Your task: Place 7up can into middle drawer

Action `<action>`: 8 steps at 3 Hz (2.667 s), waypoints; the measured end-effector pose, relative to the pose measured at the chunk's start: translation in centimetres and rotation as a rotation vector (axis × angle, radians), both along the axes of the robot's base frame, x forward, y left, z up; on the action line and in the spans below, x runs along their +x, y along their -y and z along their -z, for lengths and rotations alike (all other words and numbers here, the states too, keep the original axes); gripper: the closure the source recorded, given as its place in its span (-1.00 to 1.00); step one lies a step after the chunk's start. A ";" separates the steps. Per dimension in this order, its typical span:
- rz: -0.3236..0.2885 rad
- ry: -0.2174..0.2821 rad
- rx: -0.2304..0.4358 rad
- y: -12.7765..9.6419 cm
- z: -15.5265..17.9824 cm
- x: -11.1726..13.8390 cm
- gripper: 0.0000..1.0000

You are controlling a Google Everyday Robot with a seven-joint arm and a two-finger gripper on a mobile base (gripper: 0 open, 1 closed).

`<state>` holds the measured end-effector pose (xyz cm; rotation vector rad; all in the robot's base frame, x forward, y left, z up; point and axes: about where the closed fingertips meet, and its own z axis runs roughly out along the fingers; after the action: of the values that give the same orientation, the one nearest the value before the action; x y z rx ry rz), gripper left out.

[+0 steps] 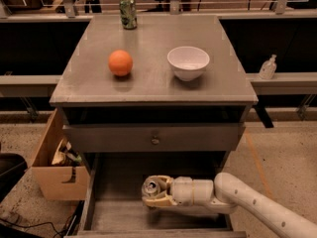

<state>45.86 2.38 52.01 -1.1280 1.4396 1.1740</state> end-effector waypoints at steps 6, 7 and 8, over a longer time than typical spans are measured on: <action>0.005 0.036 -0.073 -1.8 7.5 2.5 0.66; 0.002 0.036 -0.072 -2.0 7.5 2.4 0.20; -0.002 0.035 -0.070 -2.2 7.5 2.4 -0.27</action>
Offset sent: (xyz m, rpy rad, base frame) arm 0.0183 0.0059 -0.0558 -0.0422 -0.0470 -0.0339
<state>48.21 4.57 44.53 -1.1928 1.4626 1.1068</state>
